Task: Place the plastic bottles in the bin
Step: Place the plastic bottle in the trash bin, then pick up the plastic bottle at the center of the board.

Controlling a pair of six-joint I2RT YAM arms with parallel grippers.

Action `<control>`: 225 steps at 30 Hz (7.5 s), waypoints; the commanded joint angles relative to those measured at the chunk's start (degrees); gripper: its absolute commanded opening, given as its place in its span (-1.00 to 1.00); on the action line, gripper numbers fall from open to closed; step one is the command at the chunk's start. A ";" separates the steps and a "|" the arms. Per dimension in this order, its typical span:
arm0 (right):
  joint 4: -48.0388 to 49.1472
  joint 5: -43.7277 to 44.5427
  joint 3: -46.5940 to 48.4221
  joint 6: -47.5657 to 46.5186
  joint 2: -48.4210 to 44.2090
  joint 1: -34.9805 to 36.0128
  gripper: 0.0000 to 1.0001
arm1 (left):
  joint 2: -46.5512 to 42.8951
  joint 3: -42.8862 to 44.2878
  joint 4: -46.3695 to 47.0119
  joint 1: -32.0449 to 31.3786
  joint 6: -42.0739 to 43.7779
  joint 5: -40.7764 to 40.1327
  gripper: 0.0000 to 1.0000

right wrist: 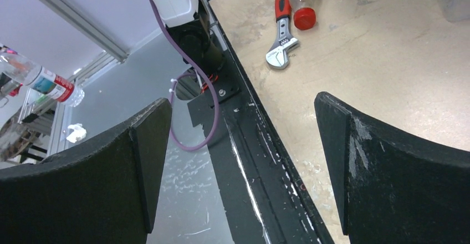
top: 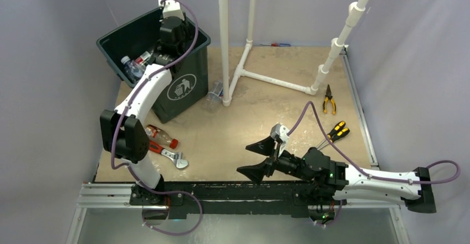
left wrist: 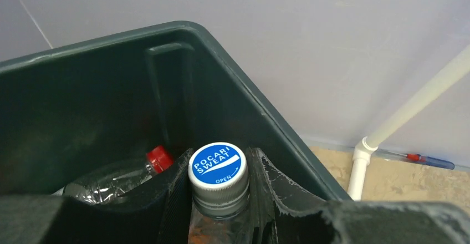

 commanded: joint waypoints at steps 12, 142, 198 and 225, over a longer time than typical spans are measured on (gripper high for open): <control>-2.62 4.27 0.69 0.46 -3.35 0.18 0.98 | -11.93 -4.24 -2.43 1.16 -5.67 -3.65 0.55; -6.21 -7.99 6.33 -1.07 4.16 -9.92 -1.00 | -59.75 -49.00 14.15 0.98 -38.77 63.27 0.95; -50.17 -33.51 44.22 -26.63 19.76 -9.83 -1.00 | -48.21 -29.08 -36.89 -29.94 17.07 70.36 0.98; -52.24 -25.89 54.54 -33.04 27.39 -9.83 -1.00 | -54.50 -37.67 -35.60 -31.03 12.78 72.27 0.57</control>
